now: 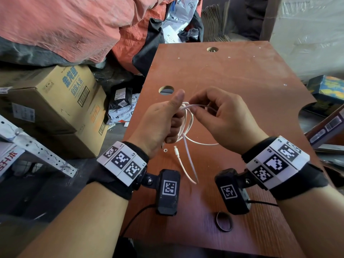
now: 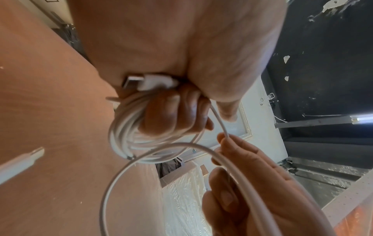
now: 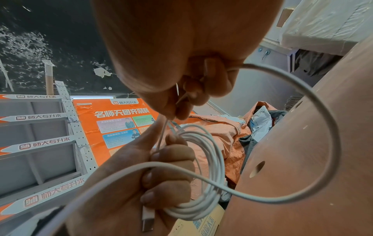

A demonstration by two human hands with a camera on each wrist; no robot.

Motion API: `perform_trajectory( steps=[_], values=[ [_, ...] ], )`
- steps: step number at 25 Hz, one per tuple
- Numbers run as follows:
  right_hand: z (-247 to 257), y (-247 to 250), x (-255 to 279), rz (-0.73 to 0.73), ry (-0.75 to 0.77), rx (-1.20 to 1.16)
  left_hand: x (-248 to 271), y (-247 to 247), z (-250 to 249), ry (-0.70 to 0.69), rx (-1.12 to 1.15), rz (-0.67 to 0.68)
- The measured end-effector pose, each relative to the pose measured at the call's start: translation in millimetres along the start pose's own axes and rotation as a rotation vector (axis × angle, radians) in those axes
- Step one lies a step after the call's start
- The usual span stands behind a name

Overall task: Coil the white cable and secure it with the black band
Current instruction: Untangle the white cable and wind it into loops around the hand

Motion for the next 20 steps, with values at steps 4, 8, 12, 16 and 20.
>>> perform_trajectory(
  steps=[4, 8, 12, 16, 20],
  values=[
    [-0.7, 4.6, 0.1, -0.033, 0.004, -0.011, 2.1, -0.7, -5.8, -0.038, -0.022, 0.05],
    [-3.8, 7.5, 0.3, -0.071, -0.009, -0.034, 3.4, -1.0, -5.6, -0.037, -0.104, 0.055],
    [-6.9, 14.5, 1.0, -0.129, -0.032, -0.008, 3.8, -1.9, -4.3, -0.021, -0.153, 0.054],
    [-7.5, 11.5, 0.7, -0.118, -0.051, -0.044, 4.6, -1.4, -5.9, -0.019, -0.197, 0.067],
    [-7.1, 9.1, -0.7, -0.106, -0.058, -0.03, 4.3, -8.3, -4.6, -0.01, -0.174, 0.118]
  ],
)
Point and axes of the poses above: each hand's wrist, its own x-axis away from the middle knuckle, its own y-axis out of the back of the hand, z = x × y, the point moved 9 cm from there along -x, towards the middle knuckle, and after that the axes turned 13 degrees about z, right-handed, at the moved point
